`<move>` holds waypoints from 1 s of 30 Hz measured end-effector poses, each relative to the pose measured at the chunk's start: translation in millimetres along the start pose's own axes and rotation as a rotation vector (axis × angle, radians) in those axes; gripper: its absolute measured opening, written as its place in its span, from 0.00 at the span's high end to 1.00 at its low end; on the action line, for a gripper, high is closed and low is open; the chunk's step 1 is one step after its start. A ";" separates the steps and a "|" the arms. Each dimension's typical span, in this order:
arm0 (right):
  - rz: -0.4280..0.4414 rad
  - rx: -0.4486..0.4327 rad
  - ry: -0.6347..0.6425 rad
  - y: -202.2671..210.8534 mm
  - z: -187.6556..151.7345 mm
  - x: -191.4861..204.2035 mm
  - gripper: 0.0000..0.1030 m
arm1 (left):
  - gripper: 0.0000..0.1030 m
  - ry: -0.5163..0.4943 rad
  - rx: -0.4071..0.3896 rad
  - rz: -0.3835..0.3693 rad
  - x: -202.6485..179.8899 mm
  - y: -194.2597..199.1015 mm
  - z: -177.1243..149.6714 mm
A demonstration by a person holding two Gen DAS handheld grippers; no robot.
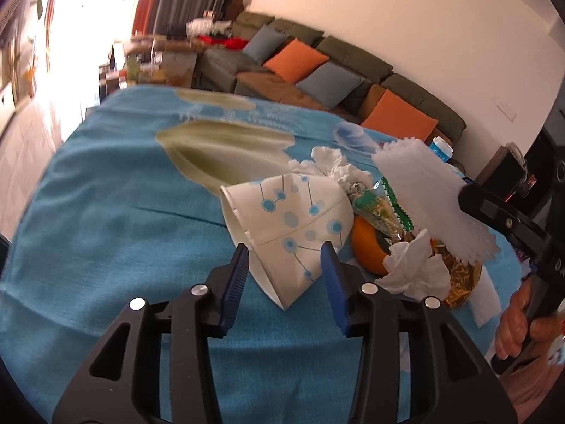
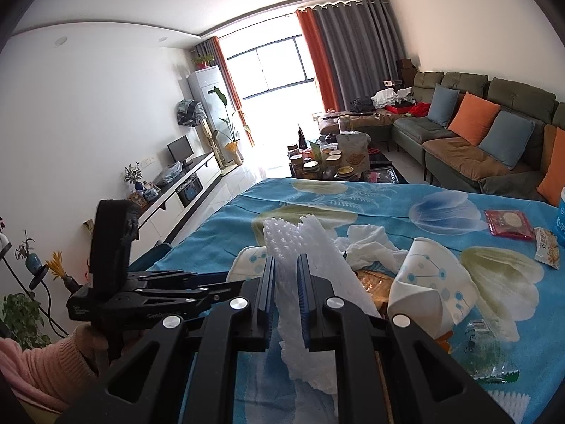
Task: Collect trash
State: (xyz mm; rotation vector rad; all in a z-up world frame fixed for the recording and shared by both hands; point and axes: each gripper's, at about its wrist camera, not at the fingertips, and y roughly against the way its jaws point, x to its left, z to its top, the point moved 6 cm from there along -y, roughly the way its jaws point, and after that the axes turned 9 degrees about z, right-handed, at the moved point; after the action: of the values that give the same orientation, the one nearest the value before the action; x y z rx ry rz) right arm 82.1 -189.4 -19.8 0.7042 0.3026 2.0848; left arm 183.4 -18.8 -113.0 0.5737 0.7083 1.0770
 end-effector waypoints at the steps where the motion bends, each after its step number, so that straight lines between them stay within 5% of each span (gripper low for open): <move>1: 0.002 0.001 0.001 -1.1 0.7 0.0 0.89 | 0.71 0.008 0.010 -0.007 0.0 -3.6 1.4; 2: 0.005 0.004 0.000 -2.6 1.8 -0.2 0.89 | 0.81 0.016 0.023 -0.015 0.4 -7.4 2.4; 8: 0.024 0.013 0.024 -9.4 9.6 8.9 0.89 | 0.96 0.042 0.007 -0.068 4.7 -6.2 0.2; 14: 0.113 0.018 0.075 -23.9 24.6 43.3 0.89 | 0.96 0.068 -0.076 -0.026 38.9 41.1 -2.4; 30: 0.457 0.110 0.195 -121.6 46.3 172.8 0.89 | 0.96 0.228 -0.179 0.332 204.4 181.0 -45.2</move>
State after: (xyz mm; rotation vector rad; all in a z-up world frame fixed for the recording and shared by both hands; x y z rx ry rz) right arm 114.9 19.5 25.9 0.6822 0.3963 2.5961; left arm 104.8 241.1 -59.3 0.4259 0.7188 1.5163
